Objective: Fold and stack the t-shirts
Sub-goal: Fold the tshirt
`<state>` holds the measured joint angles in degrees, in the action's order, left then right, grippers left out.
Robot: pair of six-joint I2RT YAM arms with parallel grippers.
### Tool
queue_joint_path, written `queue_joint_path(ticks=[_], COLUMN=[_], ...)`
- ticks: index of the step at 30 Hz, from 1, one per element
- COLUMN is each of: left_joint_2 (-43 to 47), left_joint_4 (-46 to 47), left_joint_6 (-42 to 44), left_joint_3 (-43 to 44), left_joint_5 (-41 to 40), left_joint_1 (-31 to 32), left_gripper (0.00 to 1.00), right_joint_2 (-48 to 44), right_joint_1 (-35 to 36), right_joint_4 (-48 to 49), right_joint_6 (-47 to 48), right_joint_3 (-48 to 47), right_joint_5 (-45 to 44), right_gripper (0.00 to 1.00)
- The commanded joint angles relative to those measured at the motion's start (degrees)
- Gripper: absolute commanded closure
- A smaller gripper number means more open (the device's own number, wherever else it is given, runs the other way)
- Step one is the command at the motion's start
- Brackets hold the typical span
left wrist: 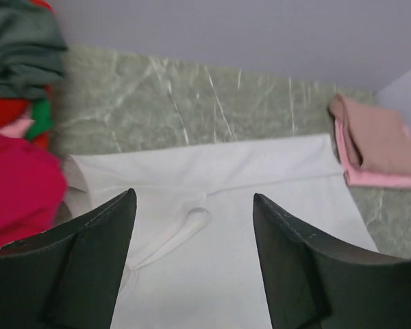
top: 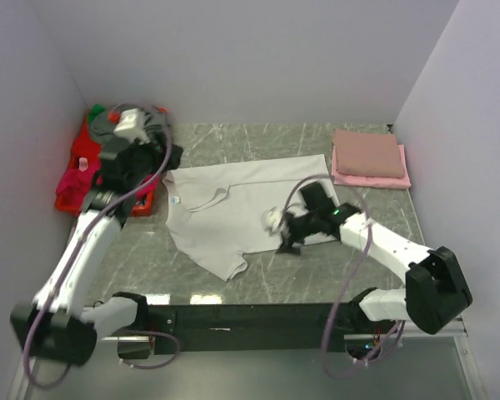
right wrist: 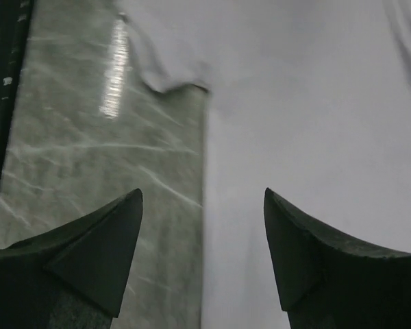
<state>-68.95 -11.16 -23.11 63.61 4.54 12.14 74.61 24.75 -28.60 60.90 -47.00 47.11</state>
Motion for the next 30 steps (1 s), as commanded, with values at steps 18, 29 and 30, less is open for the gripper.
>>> queue_joint_path(ticks=[18, 29, 30], left_joint_2=[43.20, 42.41, 42.14], left_joint_4=[-10.73, -9.85, -9.76], left_joint_6=[-4.84, -6.50, -7.03], left_joint_3=[-23.36, -25.12, -25.12], left_joint_5=[-1.46, 0.65, 0.82], left_joint_1=[-3.79, -3.79, -3.79], left_gripper=[0.19, 0.20, 0.20], right_joint_2=[24.44, 22.34, 22.42], right_joint_1=[42.83, 39.33, 37.93], right_joint_4=[15.68, 12.69, 12.78], right_joint_6=[-5.62, -14.13, -15.45], right_joint_3=[-12.49, -19.26, -20.66], right_joint_5=[-34.02, -27.96, -27.00], right_gripper=[0.43, 0.82, 0.84])
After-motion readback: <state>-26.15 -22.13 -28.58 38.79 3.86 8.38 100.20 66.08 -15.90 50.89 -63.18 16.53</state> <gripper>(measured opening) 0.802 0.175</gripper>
